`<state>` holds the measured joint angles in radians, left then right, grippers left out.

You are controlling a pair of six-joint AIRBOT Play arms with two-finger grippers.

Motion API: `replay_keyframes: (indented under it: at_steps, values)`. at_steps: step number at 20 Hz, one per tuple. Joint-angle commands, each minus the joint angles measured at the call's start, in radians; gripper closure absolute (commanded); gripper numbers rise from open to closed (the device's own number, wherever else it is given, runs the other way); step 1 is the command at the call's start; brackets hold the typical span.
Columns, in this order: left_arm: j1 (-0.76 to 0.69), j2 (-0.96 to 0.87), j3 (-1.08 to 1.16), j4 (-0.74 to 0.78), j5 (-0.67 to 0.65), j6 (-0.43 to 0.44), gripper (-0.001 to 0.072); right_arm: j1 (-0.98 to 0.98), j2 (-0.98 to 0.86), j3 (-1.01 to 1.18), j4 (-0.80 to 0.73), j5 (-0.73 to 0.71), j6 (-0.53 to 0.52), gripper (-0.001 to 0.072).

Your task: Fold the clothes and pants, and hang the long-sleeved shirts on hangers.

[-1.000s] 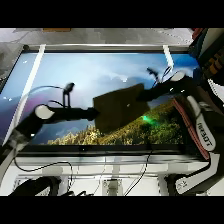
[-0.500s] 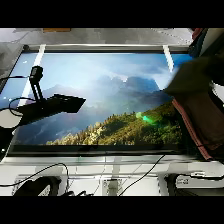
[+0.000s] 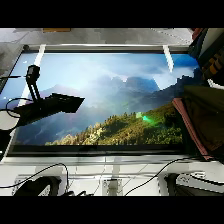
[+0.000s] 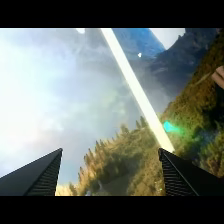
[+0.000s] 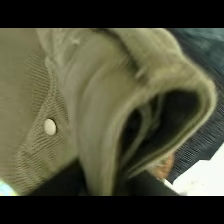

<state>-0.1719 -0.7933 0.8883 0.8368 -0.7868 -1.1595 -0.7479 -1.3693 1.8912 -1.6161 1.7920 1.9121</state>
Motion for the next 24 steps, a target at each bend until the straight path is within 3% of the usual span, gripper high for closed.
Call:
replay_keyframes:
  at_steps: [1,2,6,7,9,14,16,20,24]
  values:
    - [0.001,0.001,0.001,0.001,0.002,0.000,0.0007,-0.018,0.007,-0.042,-0.041,0.017,0.023,0.0099]
    - [0.001,0.001,0.001,0.001,0.002,0.000,0.0007,-0.018,0.007,-0.047,-0.038,0.001,0.021,0.0011]
    - [0.001,0.001,0.001,0.000,0.002,0.000,0.0007,-0.018,0.007,-0.047,-0.036,-0.044,0.011,0.0028]
    - [0.001,0.001,0.001,0.000,0.001,0.000,0.0007,-0.018,0.007,-0.047,-0.029,-0.057,-0.015,0.0138]
    - [0.001,0.001,0.001,0.000,0.002,0.000,0.0007,-0.018,0.007,-0.048,-0.001,-0.076,-0.086,0.0664]
    - [0.001,0.001,0.001,0.000,0.001,0.000,0.0007,0.074,0.011,-0.047,0.296,-0.097,-0.118,0.0665]
    - [0.001,0.001,0.001,0.000,0.001,0.000,0.0007,0.205,0.018,-0.046,0.321,-0.121,-0.155,0.0665]
    - [0.001,0.001,0.001,0.000,0.001,0.000,0.0007,0.579,0.023,-0.047,0.267,-0.166,-0.265,0.0665]
    - [0.001,0.001,0.001,0.000,0.001,0.000,0.0007,0.924,0.018,-0.048,-0.004,-0.277,-0.301,0.0665]
